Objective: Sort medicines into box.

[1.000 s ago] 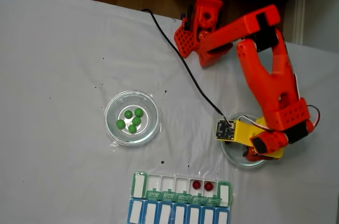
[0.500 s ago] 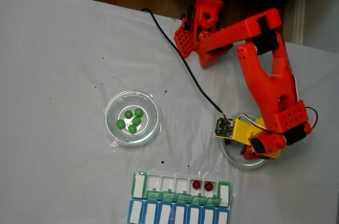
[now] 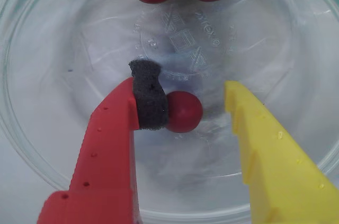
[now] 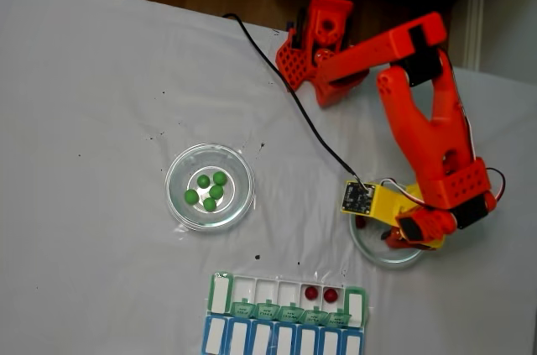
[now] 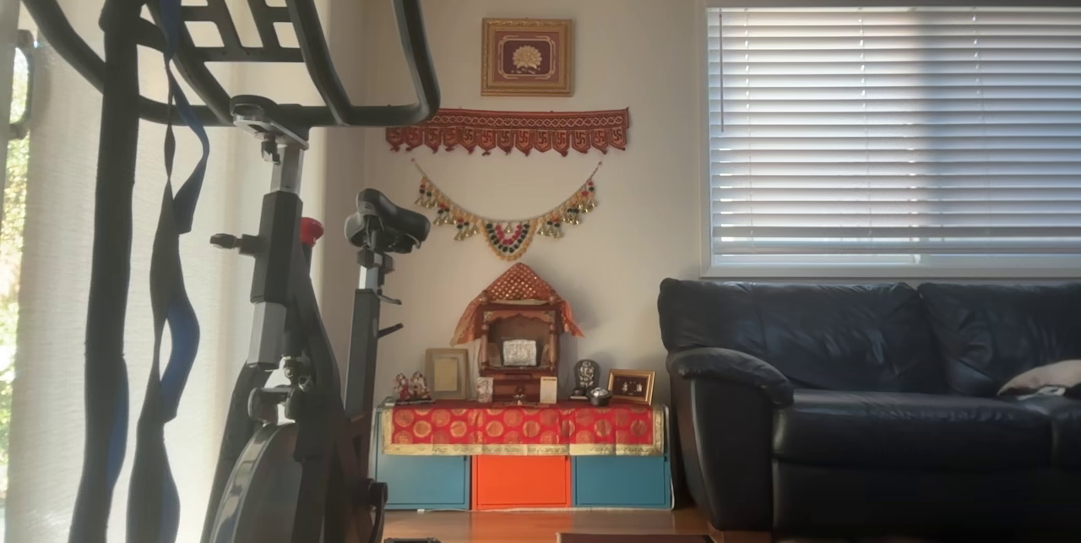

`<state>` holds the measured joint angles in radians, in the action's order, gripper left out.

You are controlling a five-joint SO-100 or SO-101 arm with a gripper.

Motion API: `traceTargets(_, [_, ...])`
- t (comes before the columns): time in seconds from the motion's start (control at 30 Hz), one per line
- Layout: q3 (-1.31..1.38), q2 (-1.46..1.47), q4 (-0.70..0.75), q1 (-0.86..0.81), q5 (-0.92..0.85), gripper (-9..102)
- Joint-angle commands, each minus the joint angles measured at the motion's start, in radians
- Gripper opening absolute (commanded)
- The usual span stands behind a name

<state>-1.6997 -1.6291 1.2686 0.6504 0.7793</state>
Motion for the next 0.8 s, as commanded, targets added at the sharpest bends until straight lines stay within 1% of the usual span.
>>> traceTargets(0.0, [0.043, -0.044, -0.003, 0.011, 0.008, 19])
traceTargets(0.47, [0.054, -0.038, -0.015, 0.018, 0.014, 18])
traceTargets(0.77, [0.051, -0.032, -0.055, 0.020, 0.026, 17])
